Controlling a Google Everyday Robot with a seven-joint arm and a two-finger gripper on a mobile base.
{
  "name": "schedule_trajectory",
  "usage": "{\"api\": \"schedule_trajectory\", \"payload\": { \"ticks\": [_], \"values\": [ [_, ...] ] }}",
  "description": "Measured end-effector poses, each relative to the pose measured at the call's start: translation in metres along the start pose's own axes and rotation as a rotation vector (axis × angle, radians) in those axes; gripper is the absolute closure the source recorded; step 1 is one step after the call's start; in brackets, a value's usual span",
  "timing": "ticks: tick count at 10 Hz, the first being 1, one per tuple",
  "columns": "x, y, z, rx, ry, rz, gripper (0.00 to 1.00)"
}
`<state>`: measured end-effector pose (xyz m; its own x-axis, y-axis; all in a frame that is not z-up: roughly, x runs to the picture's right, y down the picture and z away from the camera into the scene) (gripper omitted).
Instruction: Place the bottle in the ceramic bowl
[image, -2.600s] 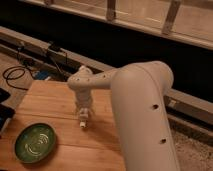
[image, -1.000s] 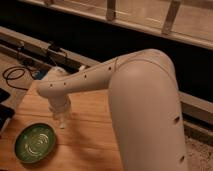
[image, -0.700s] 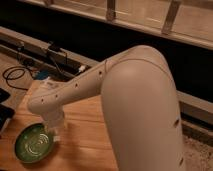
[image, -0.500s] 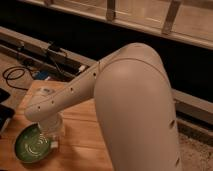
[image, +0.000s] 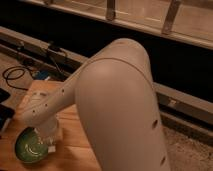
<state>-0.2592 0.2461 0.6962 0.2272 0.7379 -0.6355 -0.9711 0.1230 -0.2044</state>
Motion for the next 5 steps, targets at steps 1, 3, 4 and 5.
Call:
{"api": "schedule_trajectory", "payload": {
  "ticks": [1, 3, 4, 5],
  "values": [
    [0.004, 0.007, 0.004, 0.005, 0.009, -0.035, 1.00],
    [0.018, 0.025, 0.014, 0.013, 0.040, -0.134, 1.00],
    [0.022, 0.031, 0.018, 0.016, 0.055, -0.183, 1.00],
    [0.027, 0.039, 0.023, 0.017, 0.070, -0.235, 1.00]
  ]
}}
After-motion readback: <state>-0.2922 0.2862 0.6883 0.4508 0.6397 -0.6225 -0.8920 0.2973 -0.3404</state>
